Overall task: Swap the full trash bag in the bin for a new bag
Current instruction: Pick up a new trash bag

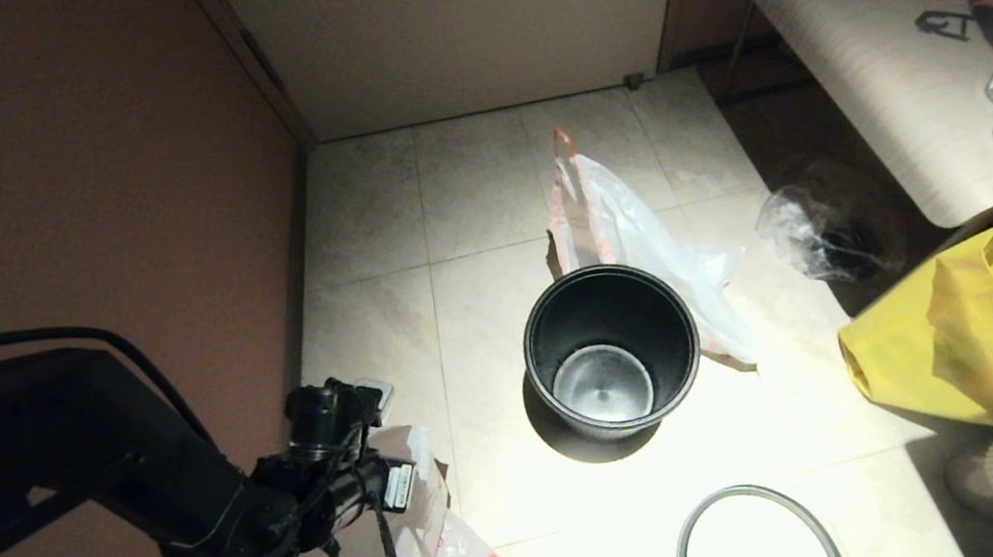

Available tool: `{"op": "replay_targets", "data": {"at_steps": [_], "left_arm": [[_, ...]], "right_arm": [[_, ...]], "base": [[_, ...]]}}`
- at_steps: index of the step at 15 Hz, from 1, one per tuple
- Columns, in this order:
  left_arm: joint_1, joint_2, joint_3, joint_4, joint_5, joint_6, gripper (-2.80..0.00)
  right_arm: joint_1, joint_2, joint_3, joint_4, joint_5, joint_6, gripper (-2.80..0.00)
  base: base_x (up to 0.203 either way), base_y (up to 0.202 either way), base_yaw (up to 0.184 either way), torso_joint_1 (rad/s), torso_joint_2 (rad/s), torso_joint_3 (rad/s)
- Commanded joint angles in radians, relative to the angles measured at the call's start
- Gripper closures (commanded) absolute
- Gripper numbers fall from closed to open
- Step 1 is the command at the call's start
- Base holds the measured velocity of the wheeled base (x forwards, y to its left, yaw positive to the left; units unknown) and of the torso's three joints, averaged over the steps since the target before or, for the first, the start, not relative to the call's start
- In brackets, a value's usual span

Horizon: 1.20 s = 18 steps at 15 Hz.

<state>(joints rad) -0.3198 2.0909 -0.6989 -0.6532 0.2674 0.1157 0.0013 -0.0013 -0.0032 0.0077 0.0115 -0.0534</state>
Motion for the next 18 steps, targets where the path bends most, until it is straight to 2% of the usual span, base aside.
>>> {"op": "replay_targets", "data": {"at_steps": [1, 3, 6, 9, 11, 14, 15, 18], "left_arm": [[-0.003, 0.045, -0.033, -0.007, 0.007, 0.002, -2.8], [-0.006, 0.054, -0.045, -0.007, 0.006, 0.004, -2.8], [-0.008, 0.105, -0.066, -0.028, 0.005, 0.052, -2.8], [-0.009, 0.195, -0.107, -0.142, 0.011, 0.078, -2.8], [-0.007, 0.277, -0.156, -0.21, 0.044, 0.096, -2.8], [0.014, 0.351, -0.203, -0.25, 0.063, 0.103, -2.8], [0.02, 0.361, -0.209, -0.254, 0.064, 0.103, 0.0], [0.026, 0.359, -0.201, -0.255, 0.065, 0.103, 0.0]], "right_arm": [[0.0, 0.0, 0.0, 0.0, 0.001, -0.002, 0.0], [0.0, 0.0, 0.0, 0.0, 0.001, -0.002, 0.0], [0.0, 0.0, 0.0, 0.0, 0.001, -0.002, 0.0], [0.0, 0.0, 0.0, 0.0, 0.0, -0.001, 0.0], [0.0, 0.0, 0.0, 0.0, 0.0, -0.001, 0.0], [0.0, 0.0, 0.0, 0.0, -0.001, -0.002, 0.0], [0.0, 0.0, 0.0, -0.001, 0.0, -0.001, 0.0], [0.0, 0.0, 0.0, 0.0, 0.0, -0.001, 0.0]], "base": [[0.0, 0.0, 0.0, 0.0, 0.0, 0.0], [0.0, 0.0, 0.0, 0.0, 0.0, 0.0], [0.0, 0.0, 0.0, 0.0, 0.0, 0.0], [0.0, 0.0, 0.0, 0.0, 0.0, 0.0], [0.0, 0.0, 0.0, 0.0, 0.0, 0.0], [0.0, 0.0, 0.0, 0.0, 0.0, 0.0], [0.0, 0.0, 0.0, 0.0, 0.0, 0.0], [0.0, 0.0, 0.0, 0.0, 0.0, 0.0]]}}
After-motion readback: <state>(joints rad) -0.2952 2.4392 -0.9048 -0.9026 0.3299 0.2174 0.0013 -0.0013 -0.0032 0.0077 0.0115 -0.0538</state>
